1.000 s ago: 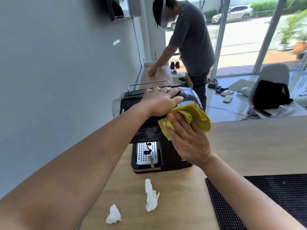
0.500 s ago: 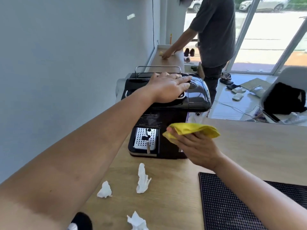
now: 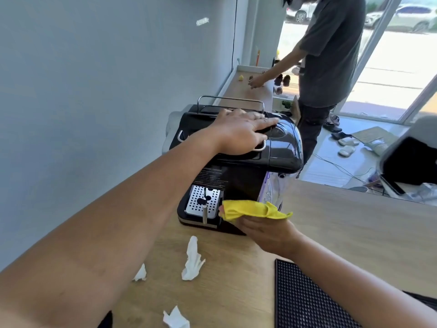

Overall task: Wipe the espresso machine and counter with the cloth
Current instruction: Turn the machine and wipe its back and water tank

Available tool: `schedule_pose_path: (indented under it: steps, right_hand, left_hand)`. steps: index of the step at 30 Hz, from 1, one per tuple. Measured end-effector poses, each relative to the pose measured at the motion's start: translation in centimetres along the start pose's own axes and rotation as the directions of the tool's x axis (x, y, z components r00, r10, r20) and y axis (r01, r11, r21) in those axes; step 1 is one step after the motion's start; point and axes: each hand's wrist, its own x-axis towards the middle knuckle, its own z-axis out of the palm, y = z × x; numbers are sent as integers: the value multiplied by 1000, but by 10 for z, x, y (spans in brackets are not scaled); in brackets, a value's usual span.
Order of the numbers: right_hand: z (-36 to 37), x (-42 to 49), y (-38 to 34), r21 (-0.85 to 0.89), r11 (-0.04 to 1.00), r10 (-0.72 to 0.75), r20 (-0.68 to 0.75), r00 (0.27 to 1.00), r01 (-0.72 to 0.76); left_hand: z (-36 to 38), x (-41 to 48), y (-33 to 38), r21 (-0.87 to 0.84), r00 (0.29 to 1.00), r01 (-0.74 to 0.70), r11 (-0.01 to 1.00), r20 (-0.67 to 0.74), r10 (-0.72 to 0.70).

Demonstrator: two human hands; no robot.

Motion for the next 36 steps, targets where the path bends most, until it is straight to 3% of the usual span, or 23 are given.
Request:
schedule_pose_path:
  steps: [1,3,5,8,11,14,17,20,23,26,28,30,33,34,36]
  right_hand:
    - [1,8,-6,8,999,44,-30,999,-44]
    - [8,18,-23,-8,999,35,99,995,-34]
    - [6,20,-33,-15,997,-74,292,954,82]
    - [8,3,-23,-39,965,-221,404,888,258]
    - [4,-14,0,-46,970,-213,328,920,240]
    - [-14,-4,14,58,998,-7,35,999,4]
    - [-24,23,6,54,988,149,-40,988,-146]
    - [-8,25,-14,33,998,45,169,985,-51]
    - [4,7,-21,-20,990,-118,417,901,139]
    - [14,-14,-17,-10,980,-168,494,853,198]
    - [14,-23,-10,-7,991,-117,412,904,132]
    - [-1,-18,3,32,999,28,192,981,-35]
    - [-36,16,15,3,978,209,-66,976,-209]
    - [-41,25,13,-12,976,214,-93,972,-216]
    - [-32,30,0,-13,992,125,14,992,-124]
  left_hand:
    - [0,0,0,-2,1000,-1,1000,0,1]
    - [-1,-1,1,-6,1000,0,1000,3,0]
    - [-2,-3,2,-8,1000,5,1000,5,-5]
    - [-2,-4,2,-22,1000,5,1000,4,-5]
    - [-2,-4,3,-20,1000,0,1000,-2,0]
    - [-1,-1,3,-9,1000,2,1000,-6,-2]
    - [-1,-1,3,-7,1000,-2,1000,-9,2]
    - [-1,-2,2,-18,1000,-5,1000,-10,5]
    - [0,-2,1,-17,1000,-4,1000,-9,4]
    - [1,-3,3,-16,1000,-2,1000,4,2]
    - [1,-3,2,-24,1000,-1,1000,9,1]
    - [0,-1,2,-24,1000,-4,1000,5,4]
    - [0,0,1,-18,1000,-5,1000,0,5]
    - [0,0,1,-15,1000,-5,1000,0,5]
    - [-1,-1,1,-14,1000,-4,1000,4,4]
